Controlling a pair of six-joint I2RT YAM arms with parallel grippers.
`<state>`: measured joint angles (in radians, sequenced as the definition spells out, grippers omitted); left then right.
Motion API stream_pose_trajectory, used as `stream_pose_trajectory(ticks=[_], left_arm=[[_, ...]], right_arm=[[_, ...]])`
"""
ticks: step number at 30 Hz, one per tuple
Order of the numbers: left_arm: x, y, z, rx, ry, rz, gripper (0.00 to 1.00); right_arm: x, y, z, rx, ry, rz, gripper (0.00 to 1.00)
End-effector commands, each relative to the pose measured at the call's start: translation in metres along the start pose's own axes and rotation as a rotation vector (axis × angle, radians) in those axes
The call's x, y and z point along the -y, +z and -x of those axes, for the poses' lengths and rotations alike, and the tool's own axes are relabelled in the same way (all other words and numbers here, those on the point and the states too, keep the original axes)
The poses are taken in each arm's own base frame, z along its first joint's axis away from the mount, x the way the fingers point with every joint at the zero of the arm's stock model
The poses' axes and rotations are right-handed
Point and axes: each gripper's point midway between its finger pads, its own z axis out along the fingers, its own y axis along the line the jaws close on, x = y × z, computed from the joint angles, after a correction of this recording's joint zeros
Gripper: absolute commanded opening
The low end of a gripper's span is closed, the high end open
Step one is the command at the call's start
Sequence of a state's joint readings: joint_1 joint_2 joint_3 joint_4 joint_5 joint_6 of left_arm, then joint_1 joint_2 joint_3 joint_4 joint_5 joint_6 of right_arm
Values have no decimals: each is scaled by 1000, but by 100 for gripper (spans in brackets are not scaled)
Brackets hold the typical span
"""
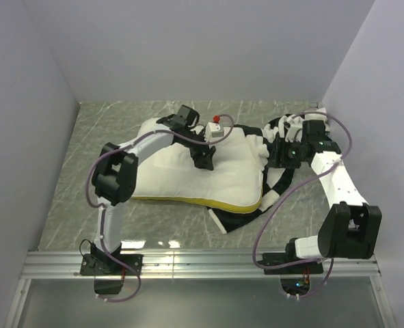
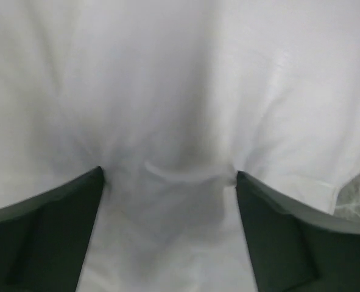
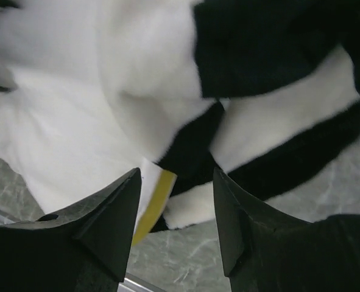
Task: Put the pillow into the pillowcase
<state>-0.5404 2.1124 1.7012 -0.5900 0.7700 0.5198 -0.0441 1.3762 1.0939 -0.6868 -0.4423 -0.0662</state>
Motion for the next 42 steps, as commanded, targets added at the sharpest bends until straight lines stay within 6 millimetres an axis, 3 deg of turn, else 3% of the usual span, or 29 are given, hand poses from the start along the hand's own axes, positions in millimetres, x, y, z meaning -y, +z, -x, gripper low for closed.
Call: stream_pose_trajectory(ticks=[1,3,6,7,10,11,16,20,21,22,23,25,26,27,28,30,31,34,42], left_arm=[[34,-46,55,90,201,14,99],[52,-53,64,88,264,8,99],[85,-43,64,55,327,-2,99],[101,-31,63,41,359,-18,99],[114,-7,53,23,425,59,99],[117,2,41,-3,429,68,99],[138,40,34,-34,472,74,99],[124,68,26,-47,432,169,99],[117,78,15,-77,408,178,98],[115,80,8,-107,398,176,91],[115,85,6,-117,395,159,71],[115,81,3,-118,362,143,38],[128,79,6,-86,340,49,14],[132,75,9,-69,310,-6,6],[123,64,10,-48,246,-28,0],[131,50,20,11,170,-176,0],[117,38,22,33,118,-182,0],[106,17,38,84,41,-278,0],[101,11,32,86,-21,-344,0]], right_arm=[[1,-13,-24,-24,46,34,57],[3,-10,-40,-49,75,49,55],[5,-5,-53,-65,116,83,53],[3,-5,-54,-63,140,106,53],[12,-9,-51,-49,192,113,53],[12,-12,-47,-40,202,124,53],[24,-21,-45,-39,212,82,57],[28,-17,-53,-59,215,71,62],[31,-15,-54,-62,215,58,62],[32,-14,-55,-65,216,52,62],[33,-13,-56,-65,213,50,63],[35,-13,-56,-60,202,40,63],[37,-12,-55,-54,195,38,63],[38,-11,-55,-53,196,35,63],[39,-10,-55,-50,194,29,63],[40,-5,-55,-46,202,30,63],[40,-2,-55,-51,211,38,63],[40,6,-53,-54,204,8,63],[16,43,-31,-45,194,43,61]])
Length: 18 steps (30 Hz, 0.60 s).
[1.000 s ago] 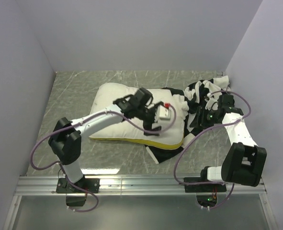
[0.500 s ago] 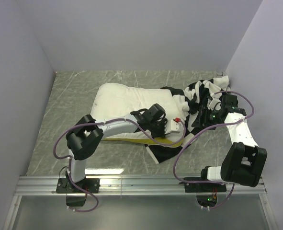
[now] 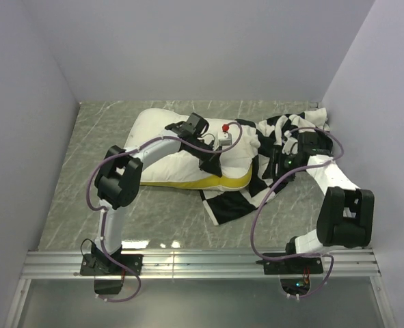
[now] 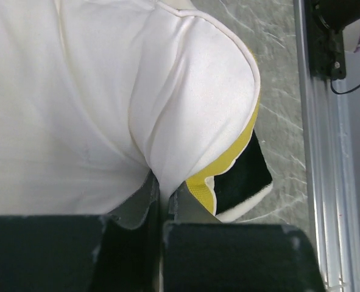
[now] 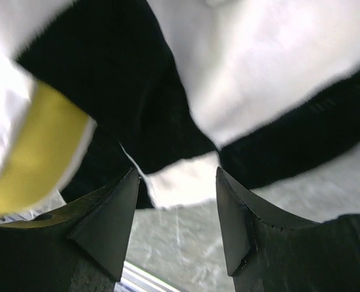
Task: Put the pillow into the pillowcase
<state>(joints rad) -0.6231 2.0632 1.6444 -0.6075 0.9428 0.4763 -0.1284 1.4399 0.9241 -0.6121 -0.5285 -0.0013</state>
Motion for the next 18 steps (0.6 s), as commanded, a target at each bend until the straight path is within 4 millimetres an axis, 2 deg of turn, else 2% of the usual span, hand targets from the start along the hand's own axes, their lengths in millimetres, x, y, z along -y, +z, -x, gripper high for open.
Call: stream_pose_trajectory(ticks=[1,8,12,14,15,16,17,18], left_arm=[[27,3,15,40,-7,-121,0],[17,-3,18,62,-42,-117,0],[14,-7,21,73,-58,-113,0],[12,-8,24,82,-58,-103,0],[13,-8,24,84,-77,-102,0],[12,-8,25,89,-91,-97,0],[7,-9,33,114,-73,-78,0],[2,-8,32,111,-141,-46,0]], right_arm=[[-14,19,22,45,-23,9,61],[-37,49,23,20,-84,15,63],[-21,65,30,21,-72,-79,63],[-16,68,34,21,-59,-106,57],[-16,71,33,11,-57,-102,53],[-19,71,34,8,-55,-80,33],[-22,70,32,-1,-63,-63,17],[-29,64,31,0,-77,-37,4]])
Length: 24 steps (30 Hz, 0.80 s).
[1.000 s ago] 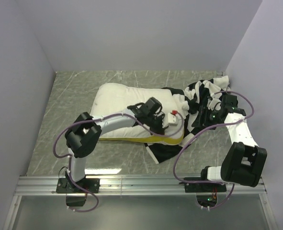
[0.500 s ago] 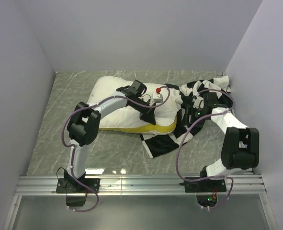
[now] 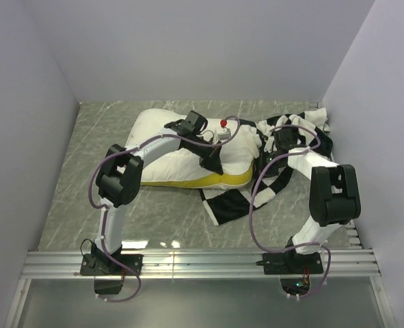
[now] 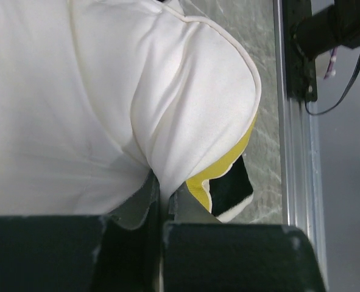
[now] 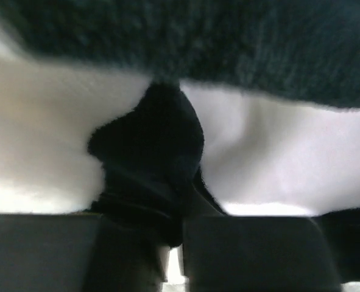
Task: Put the pillow into the pillowcase
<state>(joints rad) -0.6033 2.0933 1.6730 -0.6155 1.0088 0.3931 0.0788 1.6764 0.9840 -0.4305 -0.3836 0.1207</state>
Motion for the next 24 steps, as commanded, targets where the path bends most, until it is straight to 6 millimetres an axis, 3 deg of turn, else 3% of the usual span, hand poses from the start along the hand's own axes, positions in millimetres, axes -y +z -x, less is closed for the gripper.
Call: stream_pose_trajectory(ticks=[1,2,5,6,9,10,12,13,16,21,23,24], left_arm=[[0,-6,32,93,-50,23,0],[-5,-10,51,147,-15,66,0],[-12,-12,74,239,-155,178,0],[-14,-6,86,264,-160,233,0],[-13,23,99,263,-148,313,0],[-31,30,96,270,-181,392,0],[-42,38,104,315,-257,432,0],[-57,47,95,310,-299,456,0],[-75,58,103,373,-379,463,0],[-64,74,102,449,-510,299,0],[-48,52,129,570,-466,228,0],[-45,49,117,578,-528,214,0]], right_arm=[[-24,-20,15,40,-24,102,0],[-31,-29,12,39,-41,143,0],[-50,-70,-4,82,-70,246,0],[-57,-86,-6,119,-103,260,0],[-74,-109,-18,114,-141,323,0],[-77,-113,-26,91,-133,345,0],[-86,-122,-35,75,-158,391,0],[-87,-123,-43,46,-158,400,0],[-92,-129,-44,39,-170,420,0],[-104,-118,-35,30,-95,487,0],[-105,-112,-31,22,-78,500,0],[-103,-107,-30,12,-75,495,0]])
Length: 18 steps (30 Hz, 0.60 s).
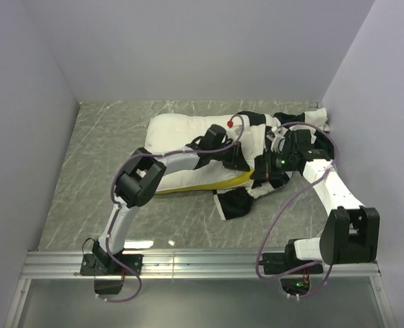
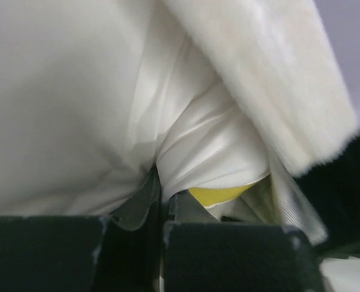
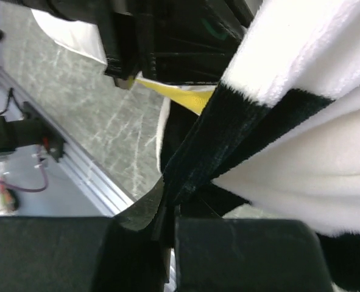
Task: Put the pillow into the pillowcase
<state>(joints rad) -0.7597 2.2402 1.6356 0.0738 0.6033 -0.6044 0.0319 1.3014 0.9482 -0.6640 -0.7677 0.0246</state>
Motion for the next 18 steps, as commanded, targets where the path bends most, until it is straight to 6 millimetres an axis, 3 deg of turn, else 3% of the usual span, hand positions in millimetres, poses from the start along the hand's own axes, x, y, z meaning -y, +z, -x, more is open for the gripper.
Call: stream_pose_trajectory(ticks=[1,5,8,10,12,13,14,15,16,17,18], left_arm=[[45,-46,78,296,-28,-152,0],[59,-80,103,361,-80,-210,0],[67,-94,111,382,-76,-181,0],[68,-111,114,398,-93,-154,0],[48,-127,110,403,-121,-93,0],[50,-143,111,413,-117,-69,0],[40,-156,111,429,-88,-33,0],[26,-161,92,409,-104,8,0],[33,-177,90,422,-87,12,0],[18,-180,68,384,-103,40,0],[16,-185,59,372,-107,53,0]], right_arm=[[-17,10,-2,-41,49,106,0],[-14,28,4,-64,53,113,0],[-37,39,29,-42,-14,150,0],[-67,47,49,-16,-86,194,0],[-88,57,63,-26,-124,234,0],[-97,63,63,-43,-142,249,0],[-109,75,57,-79,-161,270,0],[-120,78,62,-77,-185,287,0],[-127,83,63,-78,-191,305,0],[-134,92,58,-105,-189,323,0],[-140,94,59,-109,-187,339,0]])
